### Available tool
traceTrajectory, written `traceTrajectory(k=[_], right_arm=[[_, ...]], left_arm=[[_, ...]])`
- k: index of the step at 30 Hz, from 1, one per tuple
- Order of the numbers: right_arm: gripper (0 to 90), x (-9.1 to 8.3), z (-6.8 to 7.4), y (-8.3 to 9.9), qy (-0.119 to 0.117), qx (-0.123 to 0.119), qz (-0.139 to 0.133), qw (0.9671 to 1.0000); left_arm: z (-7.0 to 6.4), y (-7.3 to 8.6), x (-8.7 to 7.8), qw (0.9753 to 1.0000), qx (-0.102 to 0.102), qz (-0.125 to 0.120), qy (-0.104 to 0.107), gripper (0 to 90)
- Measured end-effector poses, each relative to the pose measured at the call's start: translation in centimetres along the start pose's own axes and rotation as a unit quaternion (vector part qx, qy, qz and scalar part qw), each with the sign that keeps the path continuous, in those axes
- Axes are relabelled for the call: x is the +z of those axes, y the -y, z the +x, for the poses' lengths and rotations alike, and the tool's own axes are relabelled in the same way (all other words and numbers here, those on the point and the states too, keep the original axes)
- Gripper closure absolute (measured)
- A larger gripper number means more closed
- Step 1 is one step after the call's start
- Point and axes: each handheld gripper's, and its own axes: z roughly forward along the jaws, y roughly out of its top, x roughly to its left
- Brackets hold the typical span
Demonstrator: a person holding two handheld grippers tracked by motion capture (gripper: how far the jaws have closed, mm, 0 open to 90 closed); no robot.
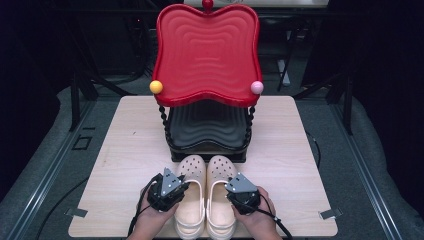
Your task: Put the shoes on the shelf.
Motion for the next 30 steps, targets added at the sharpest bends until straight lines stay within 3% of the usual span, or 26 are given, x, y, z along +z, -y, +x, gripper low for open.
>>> traceTrajectory(k=[6, 18, 30], right_arm=[[79.2, -0.3, 0.1, 0.0, 0.012, 0.000, 0.003, 0.9999], [82.6, -1.6, 0.0, -0.1, 0.026, 0.022, 0.001, 0.9994], [83.2, -4.0, 0.3, -1.2, 0.037, 0.013, -0.021, 0.9990]], left_arm=[[0.1, 0.2, -0.4, 1.0000, -0.003, -0.003, -0.004, 72.8], [0.4, 0.4, -1.9, 0.9999, -0.003, -0.013, -0.005, 76.9], [0.6, -0.7, -4.9, 0.9994, 0.006, -0.034, -0.007, 77.3]])
